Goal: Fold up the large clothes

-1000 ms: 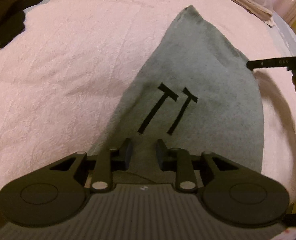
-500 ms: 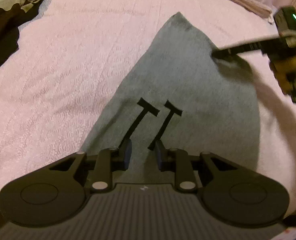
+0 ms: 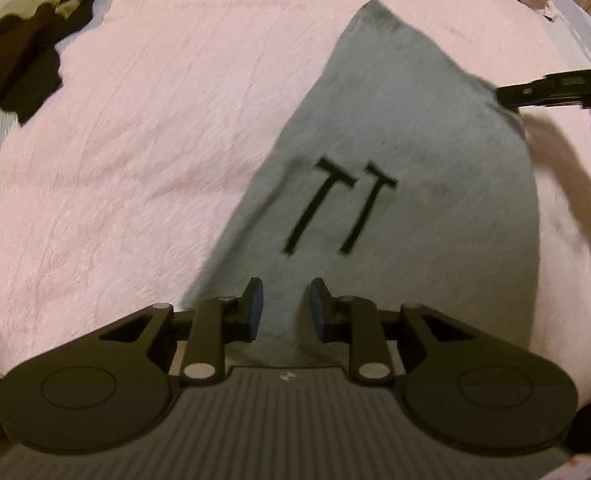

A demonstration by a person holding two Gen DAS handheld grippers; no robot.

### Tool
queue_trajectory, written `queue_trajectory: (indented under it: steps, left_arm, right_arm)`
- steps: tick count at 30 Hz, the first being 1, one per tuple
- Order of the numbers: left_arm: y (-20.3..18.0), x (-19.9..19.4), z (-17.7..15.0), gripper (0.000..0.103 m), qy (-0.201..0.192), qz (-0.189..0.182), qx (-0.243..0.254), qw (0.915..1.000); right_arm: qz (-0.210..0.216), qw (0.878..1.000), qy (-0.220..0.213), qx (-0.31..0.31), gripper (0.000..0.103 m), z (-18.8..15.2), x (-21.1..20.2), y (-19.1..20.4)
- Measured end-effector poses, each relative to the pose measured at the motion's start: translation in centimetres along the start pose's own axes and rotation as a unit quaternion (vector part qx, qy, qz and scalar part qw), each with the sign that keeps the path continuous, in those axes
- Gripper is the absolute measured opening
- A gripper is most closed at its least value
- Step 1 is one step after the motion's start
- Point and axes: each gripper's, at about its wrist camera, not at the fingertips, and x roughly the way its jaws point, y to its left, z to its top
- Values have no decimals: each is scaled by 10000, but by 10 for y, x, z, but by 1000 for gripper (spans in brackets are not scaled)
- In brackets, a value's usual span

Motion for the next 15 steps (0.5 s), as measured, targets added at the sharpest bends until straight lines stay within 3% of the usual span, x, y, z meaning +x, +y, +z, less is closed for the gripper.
queue_trajectory:
  steps: [3, 8, 12, 15]
  left_arm:
    - [12, -1, -2, 23, 52, -157, 228, 9996]
    - [28, -5, -2, 22, -89, -683, 852, 9940]
    - [48, -2, 1, 21, -231, -1271, 1143, 9850]
    - [59, 13, 1, 20, -97, -1591, 1338, 9781]
  right_arm:
    - [-308, 9993, -163, 112, 28, -12, -24, 13]
    - [-273, 9988, -415, 4, 34, -59, -48, 75]
    - [-217, 9979, -325, 511, 35, -107, -35, 122]
    - [-585, 9936, -222, 940, 37, -135, -12, 138]
